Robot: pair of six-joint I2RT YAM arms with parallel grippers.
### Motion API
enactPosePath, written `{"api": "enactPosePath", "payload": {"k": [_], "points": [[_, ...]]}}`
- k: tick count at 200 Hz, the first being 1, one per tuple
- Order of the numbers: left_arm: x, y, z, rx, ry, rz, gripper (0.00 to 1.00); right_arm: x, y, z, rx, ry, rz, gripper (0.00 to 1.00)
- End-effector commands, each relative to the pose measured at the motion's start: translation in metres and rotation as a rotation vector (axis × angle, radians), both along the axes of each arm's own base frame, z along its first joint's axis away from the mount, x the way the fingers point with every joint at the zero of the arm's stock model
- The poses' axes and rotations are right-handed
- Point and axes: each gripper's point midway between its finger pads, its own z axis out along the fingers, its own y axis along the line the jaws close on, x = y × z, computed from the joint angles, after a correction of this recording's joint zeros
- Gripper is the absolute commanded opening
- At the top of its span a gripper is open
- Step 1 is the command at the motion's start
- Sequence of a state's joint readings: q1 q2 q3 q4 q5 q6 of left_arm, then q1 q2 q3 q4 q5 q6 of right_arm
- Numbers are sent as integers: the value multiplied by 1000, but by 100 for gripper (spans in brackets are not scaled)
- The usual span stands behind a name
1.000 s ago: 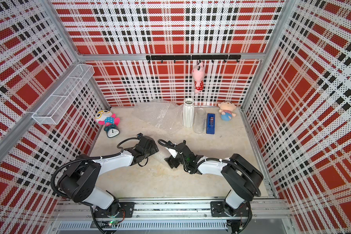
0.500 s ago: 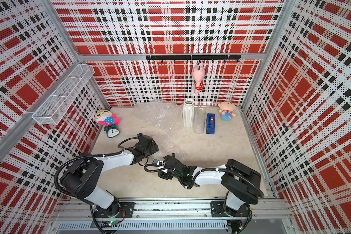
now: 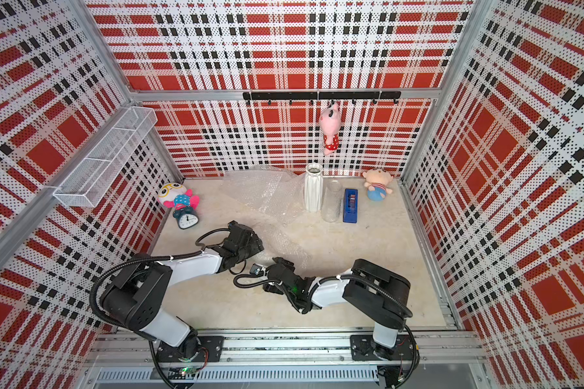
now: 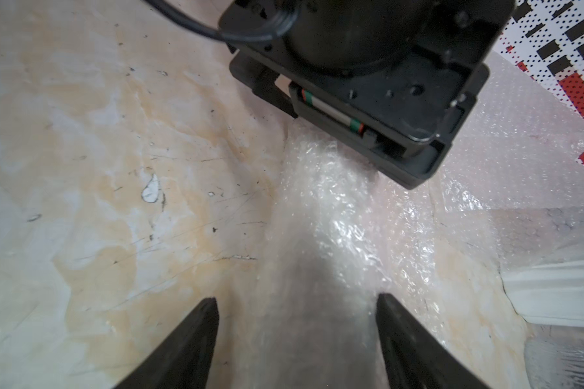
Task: Wrap vases in bubble wrap
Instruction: Wrap the vase in bubble wrap.
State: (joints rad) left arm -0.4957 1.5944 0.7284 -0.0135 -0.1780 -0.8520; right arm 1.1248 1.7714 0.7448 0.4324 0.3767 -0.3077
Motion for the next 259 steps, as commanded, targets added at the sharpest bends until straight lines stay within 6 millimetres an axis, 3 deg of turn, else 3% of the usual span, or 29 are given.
{"api": "enactPosePath", "payload": {"k": [1,42,74,103,164,197,259], "points": [[-15,8,-15,32,75,-21,79,0,-16,-31,-110,39,-33,76],[-7,7,-5,12,57,-21,85,1,-26,-49,-160,81,-57,75],[3,8,14,-5,18,-17,93,0,-32,-58,-171,120,-65,73],[10,10,35,-12,-30,-10,100,0,-31,-54,-111,198,-53,64],[8,22,66,9,-128,47,98,-1,-22,-35,119,475,-48,61],[1,9,65,9,-138,25,100,3,-18,-28,265,649,-96,59],[-7,-19,32,58,-41,-31,94,12,-15,-13,519,817,-201,58]]}}
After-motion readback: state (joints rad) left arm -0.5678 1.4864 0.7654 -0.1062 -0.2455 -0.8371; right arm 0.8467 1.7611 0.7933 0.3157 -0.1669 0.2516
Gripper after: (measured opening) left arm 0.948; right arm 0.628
